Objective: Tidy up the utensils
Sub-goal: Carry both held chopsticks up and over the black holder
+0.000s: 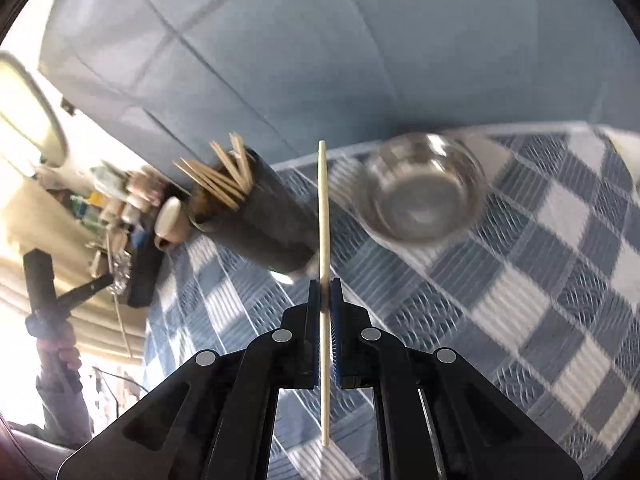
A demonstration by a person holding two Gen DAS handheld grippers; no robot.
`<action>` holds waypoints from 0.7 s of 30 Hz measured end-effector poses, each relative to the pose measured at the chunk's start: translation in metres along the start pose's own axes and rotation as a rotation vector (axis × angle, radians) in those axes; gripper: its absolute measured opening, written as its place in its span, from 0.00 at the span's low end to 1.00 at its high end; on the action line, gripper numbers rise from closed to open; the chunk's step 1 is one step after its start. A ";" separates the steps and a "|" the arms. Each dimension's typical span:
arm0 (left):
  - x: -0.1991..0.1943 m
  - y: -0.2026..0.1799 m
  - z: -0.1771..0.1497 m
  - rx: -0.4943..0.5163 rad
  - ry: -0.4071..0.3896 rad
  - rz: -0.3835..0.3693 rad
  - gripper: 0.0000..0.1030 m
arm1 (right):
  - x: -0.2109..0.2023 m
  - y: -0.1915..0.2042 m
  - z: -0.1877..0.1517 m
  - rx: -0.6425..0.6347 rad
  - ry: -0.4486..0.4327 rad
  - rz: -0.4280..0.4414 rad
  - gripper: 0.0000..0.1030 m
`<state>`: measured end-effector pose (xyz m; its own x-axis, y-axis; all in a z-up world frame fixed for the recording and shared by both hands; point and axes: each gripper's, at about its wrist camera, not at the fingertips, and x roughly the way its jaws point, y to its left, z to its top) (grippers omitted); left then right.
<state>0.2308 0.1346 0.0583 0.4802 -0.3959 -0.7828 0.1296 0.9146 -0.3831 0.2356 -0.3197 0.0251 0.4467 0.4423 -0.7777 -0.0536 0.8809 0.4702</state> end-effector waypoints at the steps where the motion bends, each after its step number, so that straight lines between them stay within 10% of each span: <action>1: 0.003 -0.009 0.009 0.014 -0.027 -0.024 0.05 | -0.001 0.007 0.008 -0.021 -0.026 0.019 0.04; 21: 0.026 -0.133 0.106 0.278 -0.240 -0.200 0.05 | 0.012 0.075 0.113 -0.157 -0.158 0.137 0.05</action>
<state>0.3183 0.0113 0.1410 0.6063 -0.5674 -0.5571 0.4542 0.8222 -0.3431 0.3377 -0.2672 0.0982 0.5591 0.5381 -0.6308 -0.2557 0.8356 0.4862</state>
